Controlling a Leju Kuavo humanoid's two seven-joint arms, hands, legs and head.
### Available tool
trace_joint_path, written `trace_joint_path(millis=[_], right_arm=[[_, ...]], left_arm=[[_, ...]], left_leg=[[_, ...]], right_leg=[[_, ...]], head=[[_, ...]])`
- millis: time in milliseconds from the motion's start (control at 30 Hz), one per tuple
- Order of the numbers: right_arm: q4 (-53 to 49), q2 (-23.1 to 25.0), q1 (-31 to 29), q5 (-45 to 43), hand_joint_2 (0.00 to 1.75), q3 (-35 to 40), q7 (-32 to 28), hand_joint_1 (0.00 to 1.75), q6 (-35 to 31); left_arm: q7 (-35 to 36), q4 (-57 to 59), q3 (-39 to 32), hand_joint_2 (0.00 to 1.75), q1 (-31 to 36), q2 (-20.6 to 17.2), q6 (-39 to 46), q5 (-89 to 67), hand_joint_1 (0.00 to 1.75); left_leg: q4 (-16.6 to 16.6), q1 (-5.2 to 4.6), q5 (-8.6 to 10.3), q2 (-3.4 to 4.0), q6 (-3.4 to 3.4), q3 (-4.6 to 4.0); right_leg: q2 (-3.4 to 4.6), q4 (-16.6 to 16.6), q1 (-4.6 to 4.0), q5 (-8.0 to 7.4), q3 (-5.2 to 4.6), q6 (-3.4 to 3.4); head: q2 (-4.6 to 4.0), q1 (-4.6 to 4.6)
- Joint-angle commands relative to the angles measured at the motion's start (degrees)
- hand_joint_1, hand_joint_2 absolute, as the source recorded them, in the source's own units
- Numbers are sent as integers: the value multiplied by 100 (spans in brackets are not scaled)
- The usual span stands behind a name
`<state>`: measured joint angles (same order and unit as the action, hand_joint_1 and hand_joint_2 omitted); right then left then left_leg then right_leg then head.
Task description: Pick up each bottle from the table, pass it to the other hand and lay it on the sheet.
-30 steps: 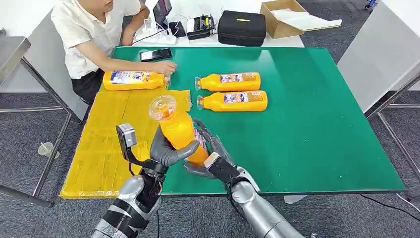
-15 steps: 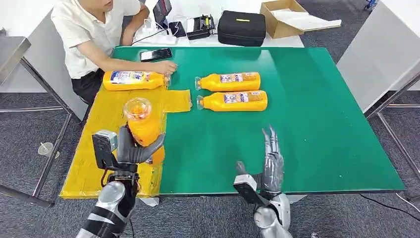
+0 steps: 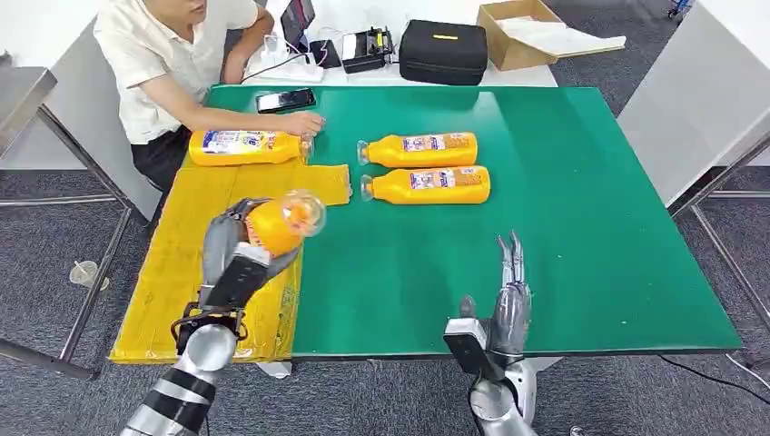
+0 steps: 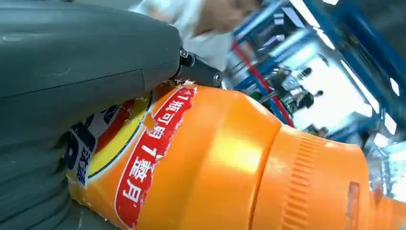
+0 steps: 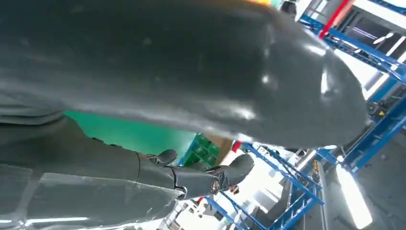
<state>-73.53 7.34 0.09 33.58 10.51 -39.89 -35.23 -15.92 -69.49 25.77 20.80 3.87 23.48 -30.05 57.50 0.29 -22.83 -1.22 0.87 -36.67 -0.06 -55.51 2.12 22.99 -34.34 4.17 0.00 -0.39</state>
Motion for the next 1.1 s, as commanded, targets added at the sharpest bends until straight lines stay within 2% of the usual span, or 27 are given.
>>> trace_joint_path(millis=[33, 200, 233, 300, 333, 367, 400, 533, 567, 600, 667, 733, 800, 1100], right_arm=[[644, -256, -562, -462, 0, 793, -11, 0, -477], [633, -296, -619, -657, 0, 1014, -11, 0, -477], [643, -296, -615, -657, 175, 1035, -11, 0, -477], [662, -307, -618, -670, 175, 1077, -11, 0, -477], [692, -307, -623, -672, 175, 1088, -11, 0, -477], [727, -308, -630, -690, 175, 1112, -11, 0, -477], [757, -317, -643, -750, 175, 1136, -11, 0, -477], [757, -317, -643, -750, 175, 1136, -11, 0, -477], [774, -322, -647, -779, 175, 1155, -11, 0, -477], [768, -337, -653, -828, 175, 1181, -11, 0, -477], [784, -345, -679, -905, 175, 1233, -11, 0, -477], [786, -349, -681, -920, 175, 1246, -11, 0, -477], [822, -357, -710, -964, 175, 1277, -11, 0, -477], [916, -383, -735, -1210, 175, 1303, -11, 0, -408]], left_arm=[[357, 2433, 977, 175, 1123, -49, -530, -1699, 175], [646, 3311, 1204, 175, 1473, 75, -749, -2309, 175], [669, 3387, 1195, 175, 1487, 94, -791, -2328, 168], [722, 3599, 1196, 175, 1539, 151, -890, -2389, 166], [757, 3648, 1200, 175, 1545, 168, -896, -2420, 169], [780, 3723, 1167, 175, 1537, 202, -930, -2399, 147], [809, 3833, 1112, 175, 1545, 244, -1001, -2362, 138], [809, 3833, 1112, 175, 1545, 244, -1001, -2362, 140], [878, 3902, 1096, 175, 1554, 256, -1021, -2376, 136], [917, 3998, 1044, 175, 1581, 287, -1071, -2364, 77], [975, 4205, 1000, 175, 1658, 322, -1211, -2376, 28], [972, 4250, 992, 175, 1674, 325, -1252, -2373, 23], [995, 4382, 930, 175, 1737, 339, -1375, -2330, 2], [1109, 4609, 795, 175, 1797, 331, -1570, -2273, 0]], left_leg=[[-3, 6, -5, 8, -3, 24], [1, 11, -9, 11, -5, 33], [1, 10, -7, 5, -3, 28], [-2, 4, -3, 6, -3, 22], [7, 16, -22, 17, -6, 52], [0, 6, -5, 9, -3, 24], [4, 11, -14, 17, -4, 36], [0, 6, -5, 11, -3, 18], [10, 18, -24, 24, -5, 51], [1, 7, -6, 11, -3, 20], [4, 9, -9, 15, -3, 23], [1, 7, -4, 11, -3, 17], [3, 9, -9, 21, -4, 27], [0, 9, -11, 23, -4, 38]], right_leg=[[1, 8, -10, 2, 27, -18], [0, 7, -16, 5, 35, -27], [-4, 8, -14, 5, 31, -22], [0, 6, -7, 3, 21, -15], [3, 7, -23, 15, 55, -38], [2, 6, -10, 3, 24, -16], [7, 7, -16, 8, 37, -26], [6, 6, -9, 2, 18, -14], [11, 7, -25, 15, 54, -37], [5, 6, -10, 3, 21, -18], [8, 4, -12, 4, 23, -21], [5, 5, -10, 1, 18, -16], [14, 6, -14, 2, 27, -23], [15, 8, -14, 3, 41, -23]], head=[[0, 2], [0, 0], [0, 2], [0, 2], [0, 0], [0, 0], [0, 2], [0, 0], [0, 2], [0, 2], [0, 0], [0, 2], [0, 2], [0, 2]])
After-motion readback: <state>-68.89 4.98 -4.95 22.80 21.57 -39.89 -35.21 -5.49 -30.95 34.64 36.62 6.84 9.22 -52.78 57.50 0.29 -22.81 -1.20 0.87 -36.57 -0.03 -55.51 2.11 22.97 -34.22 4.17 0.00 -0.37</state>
